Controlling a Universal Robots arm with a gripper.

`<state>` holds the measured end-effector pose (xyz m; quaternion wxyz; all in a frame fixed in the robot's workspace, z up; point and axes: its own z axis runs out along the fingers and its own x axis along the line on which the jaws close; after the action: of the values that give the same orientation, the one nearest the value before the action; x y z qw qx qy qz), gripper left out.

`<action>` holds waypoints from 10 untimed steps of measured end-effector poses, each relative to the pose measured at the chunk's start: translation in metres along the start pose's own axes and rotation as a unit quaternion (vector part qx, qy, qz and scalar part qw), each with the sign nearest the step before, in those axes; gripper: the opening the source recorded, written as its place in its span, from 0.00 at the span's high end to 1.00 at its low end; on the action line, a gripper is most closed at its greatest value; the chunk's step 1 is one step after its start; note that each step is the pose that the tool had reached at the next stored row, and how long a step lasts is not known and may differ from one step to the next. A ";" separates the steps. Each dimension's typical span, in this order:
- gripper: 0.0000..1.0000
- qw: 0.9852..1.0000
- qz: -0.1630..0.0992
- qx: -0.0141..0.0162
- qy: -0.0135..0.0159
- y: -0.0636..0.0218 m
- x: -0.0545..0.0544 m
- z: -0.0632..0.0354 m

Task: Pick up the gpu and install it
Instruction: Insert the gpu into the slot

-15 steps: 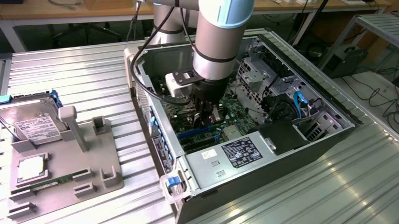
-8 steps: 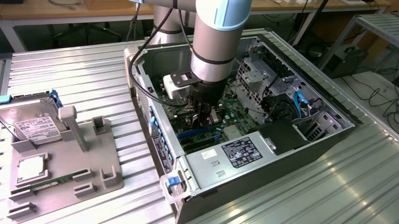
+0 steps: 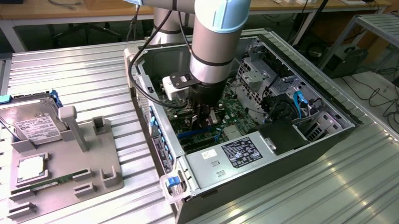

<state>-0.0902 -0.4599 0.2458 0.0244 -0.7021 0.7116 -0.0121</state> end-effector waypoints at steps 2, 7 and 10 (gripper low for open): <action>0.72 1.000 0.000 0.000 0.000 0.0001 0.000 0.0004; 0.72 1.000 0.000 0.000 0.000 0.0012 0.000 0.0007; 0.72 1.000 0.000 0.000 0.000 0.0018 0.000 0.0012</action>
<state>-0.0919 -0.4599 0.2445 0.0244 -0.7021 0.7116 -0.0121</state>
